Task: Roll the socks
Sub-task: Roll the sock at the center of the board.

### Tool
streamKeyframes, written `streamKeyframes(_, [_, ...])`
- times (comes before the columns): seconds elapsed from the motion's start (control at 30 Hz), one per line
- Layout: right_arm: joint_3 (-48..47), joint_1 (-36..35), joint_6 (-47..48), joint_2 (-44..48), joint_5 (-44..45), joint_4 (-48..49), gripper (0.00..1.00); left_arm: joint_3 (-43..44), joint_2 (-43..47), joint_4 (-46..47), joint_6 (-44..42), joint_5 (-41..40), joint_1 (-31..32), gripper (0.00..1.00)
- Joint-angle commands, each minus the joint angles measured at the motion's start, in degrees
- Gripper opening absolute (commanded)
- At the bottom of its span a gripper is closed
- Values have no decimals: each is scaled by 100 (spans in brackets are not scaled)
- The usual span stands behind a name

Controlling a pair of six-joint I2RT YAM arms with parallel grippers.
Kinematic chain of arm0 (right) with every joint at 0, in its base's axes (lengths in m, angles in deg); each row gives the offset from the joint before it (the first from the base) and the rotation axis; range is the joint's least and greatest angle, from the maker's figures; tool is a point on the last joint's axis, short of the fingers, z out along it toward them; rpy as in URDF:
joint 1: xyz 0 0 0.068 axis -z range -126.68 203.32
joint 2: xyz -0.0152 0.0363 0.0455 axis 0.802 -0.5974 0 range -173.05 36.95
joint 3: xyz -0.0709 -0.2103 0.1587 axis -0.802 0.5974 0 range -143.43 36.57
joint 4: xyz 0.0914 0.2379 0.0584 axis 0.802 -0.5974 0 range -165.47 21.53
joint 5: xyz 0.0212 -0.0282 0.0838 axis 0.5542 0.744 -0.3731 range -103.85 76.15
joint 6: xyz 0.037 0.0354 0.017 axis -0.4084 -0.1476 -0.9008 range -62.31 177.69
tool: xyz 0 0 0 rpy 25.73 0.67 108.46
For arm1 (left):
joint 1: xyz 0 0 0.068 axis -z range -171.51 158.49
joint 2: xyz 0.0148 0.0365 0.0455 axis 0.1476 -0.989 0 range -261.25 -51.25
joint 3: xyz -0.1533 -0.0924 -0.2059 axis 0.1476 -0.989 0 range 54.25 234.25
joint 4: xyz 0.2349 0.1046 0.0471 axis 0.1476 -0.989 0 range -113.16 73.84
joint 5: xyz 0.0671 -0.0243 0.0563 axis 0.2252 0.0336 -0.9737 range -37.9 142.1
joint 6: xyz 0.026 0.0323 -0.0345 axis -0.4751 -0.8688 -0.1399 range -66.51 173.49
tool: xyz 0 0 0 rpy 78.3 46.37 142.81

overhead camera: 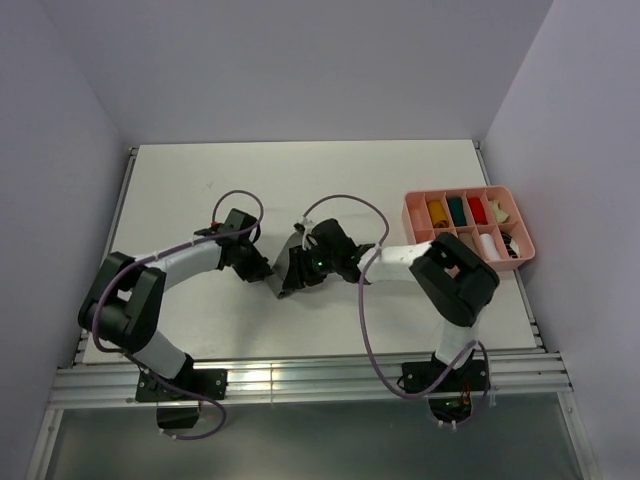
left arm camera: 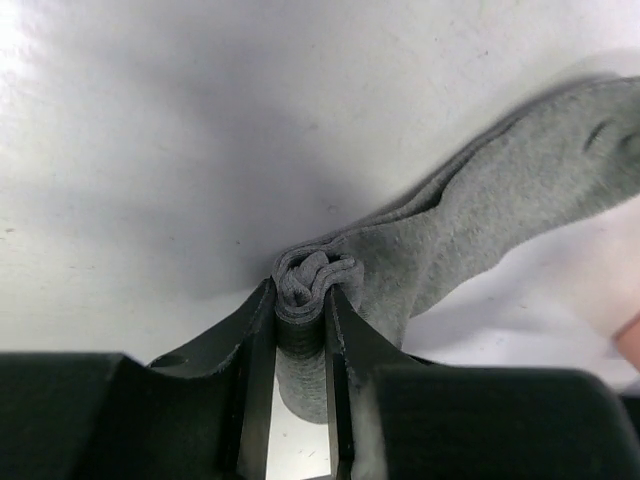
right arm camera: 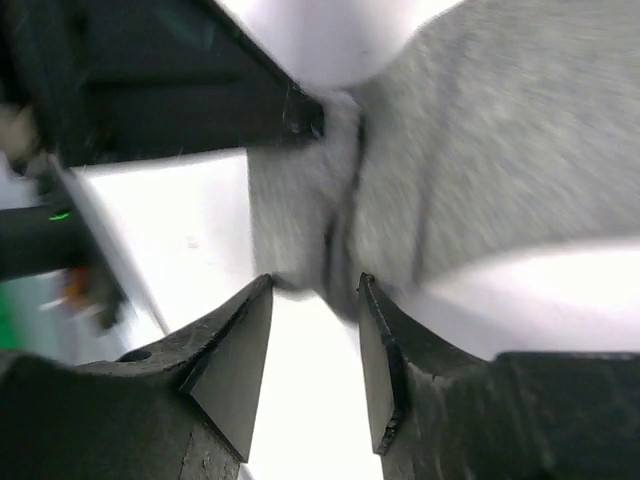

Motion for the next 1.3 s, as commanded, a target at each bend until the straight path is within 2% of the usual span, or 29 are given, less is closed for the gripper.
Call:
streamKeyframes(0.0, [320, -311, 834, 857, 1901, 58, 48, 376, -491, -1494, -639, -845, 26, 1])
streamKeyframes(0.07, [391, -714, 1167, 1079, 2429, 111, 49, 658, -650, -1653, -754, -854, 96, 1])
streamKeyframes(0.17, [400, -1285, 1520, 1316, 3728, 138, 52, 992, -975, -1899, -903, -828, 183, 1])
streamKeyframes(0.43, [-65, -2439, 2329, 764, 5347, 146, 56, 1651, -1486, -2365, -1193, -863, 368, 1])
streamKeyframes(0.63, [-391, -2861, 2663, 193, 5973, 217, 56, 1766, -1573, -2410, -1263, -810, 412, 1])
streamKeyframes(1.0, [-778, -2976, 2927, -792, 6747, 120, 56, 1705, -1644, -2322, -1395, -661, 439, 1])
streamKeyframes(1.07, [-795, -2984, 3014, -976, 6835, 76, 51, 1687, -1600, -2252, -1413, -626, 439, 2])
streamKeyframes(1.17, [-752, -2976, 3103, -1126, 6896, 59, 32, 1661, -1547, -2199, -1466, -608, 439, 2])
streamKeyframes(1.2, [-734, -2967, 3086, -1144, 6897, 24, 12, 1669, -1530, -2190, -1501, -599, 439, 4])
streamKeyframes(1.23, [-699, -2958, 3016, -1144, 6845, -3, 4, 1661, -1504, -2173, -1518, -608, 439, 6])
streamKeyframes(1.27, [-612, -2949, 2998, -1074, 6748, -12, 0, 1643, -1468, -2059, -1519, -625, 439, 10])
